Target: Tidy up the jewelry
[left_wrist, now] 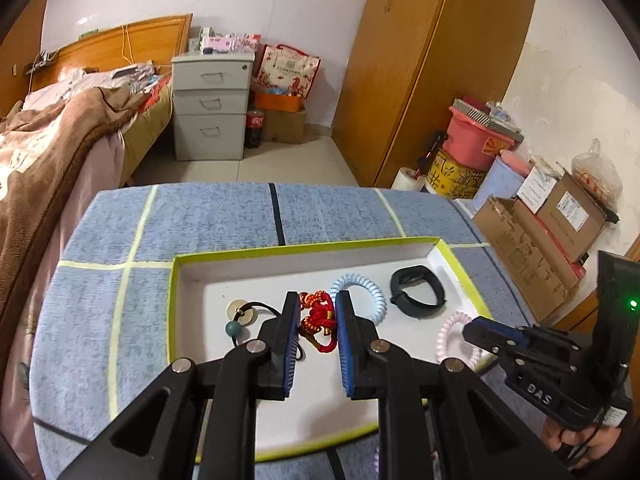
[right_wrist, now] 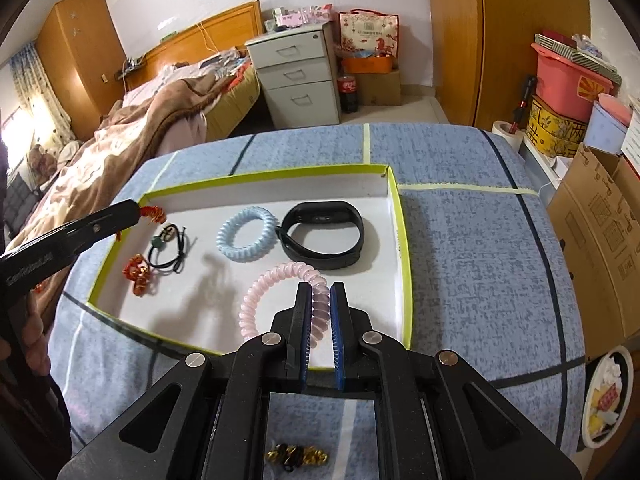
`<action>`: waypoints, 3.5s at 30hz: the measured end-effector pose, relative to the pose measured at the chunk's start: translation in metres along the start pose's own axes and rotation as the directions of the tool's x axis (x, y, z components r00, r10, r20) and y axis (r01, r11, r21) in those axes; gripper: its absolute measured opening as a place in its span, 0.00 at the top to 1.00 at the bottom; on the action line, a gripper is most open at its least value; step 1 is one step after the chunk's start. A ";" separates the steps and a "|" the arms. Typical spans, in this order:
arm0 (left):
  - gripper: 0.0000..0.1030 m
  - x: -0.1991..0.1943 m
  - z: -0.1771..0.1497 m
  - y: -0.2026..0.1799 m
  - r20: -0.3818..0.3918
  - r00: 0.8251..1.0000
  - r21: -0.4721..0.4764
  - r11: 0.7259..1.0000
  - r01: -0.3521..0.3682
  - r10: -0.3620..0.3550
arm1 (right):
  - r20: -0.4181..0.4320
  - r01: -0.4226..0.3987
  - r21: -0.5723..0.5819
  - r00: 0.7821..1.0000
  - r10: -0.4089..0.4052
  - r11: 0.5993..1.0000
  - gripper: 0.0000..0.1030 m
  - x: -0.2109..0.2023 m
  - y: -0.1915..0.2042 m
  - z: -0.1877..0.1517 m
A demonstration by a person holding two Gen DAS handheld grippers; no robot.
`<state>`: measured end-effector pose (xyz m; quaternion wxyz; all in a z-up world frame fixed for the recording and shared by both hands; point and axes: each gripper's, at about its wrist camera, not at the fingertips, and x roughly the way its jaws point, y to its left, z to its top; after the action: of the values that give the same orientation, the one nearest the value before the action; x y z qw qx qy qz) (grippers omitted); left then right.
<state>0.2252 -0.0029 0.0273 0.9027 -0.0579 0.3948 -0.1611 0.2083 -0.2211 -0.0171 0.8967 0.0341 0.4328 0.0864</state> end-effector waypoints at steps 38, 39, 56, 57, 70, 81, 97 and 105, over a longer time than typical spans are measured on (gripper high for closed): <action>0.68 0.056 -0.009 -0.002 -0.118 0.993 -0.014 1.000 0.002 -0.004 | -0.059 0.060 -0.042 0.996 -0.062 0.997 0.83 0.025 0.001 0.001; 0.65 0.055 -0.009 -0.001 -0.116 0.993 -0.016 1.000 0.003 -0.005 | -0.058 0.059 -0.043 0.996 -0.061 0.997 0.81 0.025 0.001 0.000; 0.53 0.006 -0.018 -0.009 -0.036 0.999 0.011 1.000 -0.018 0.019 | 0.016 0.040 -0.044 0.999 -0.039 0.998 0.68 -0.008 0.005 -0.006; 0.52 0.001 -0.019 -0.010 -0.033 0.999 0.011 1.000 -0.014 0.015 | 0.021 0.038 -0.044 0.999 -0.037 0.998 0.68 -0.011 0.006 -0.007; 0.50 -0.052 -0.059 -0.010 0.008 1.000 -0.032 0.999 0.005 -0.005 | 0.053 0.005 -0.016 0.999 -0.004 1.000 0.63 -0.042 0.003 -0.042; 0.49 -0.080 -0.100 -0.002 0.020 1.000 -0.073 0.997 0.000 0.001 | 0.052 -0.025 -0.031 0.998 0.027 0.999 0.56 -0.052 -0.002 -0.072; 0.49 -0.093 -0.142 0.012 0.002 1.000 -0.123 0.992 -0.029 0.029 | -0.007 -0.085 -0.088 0.996 0.085 0.993 0.56 -0.039 0.004 -0.087; 0.49 -0.091 -0.148 0.010 -0.011 1.000 -0.125 0.992 -0.019 0.018 | -0.022 -0.088 -0.109 0.996 0.086 0.990 0.56 -0.032 0.008 -0.088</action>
<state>0.0611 0.0402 -0.0130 0.8969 -0.1101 0.4089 -0.1279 0.1188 -0.2202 -0.0461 0.8888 0.0028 0.4334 0.1492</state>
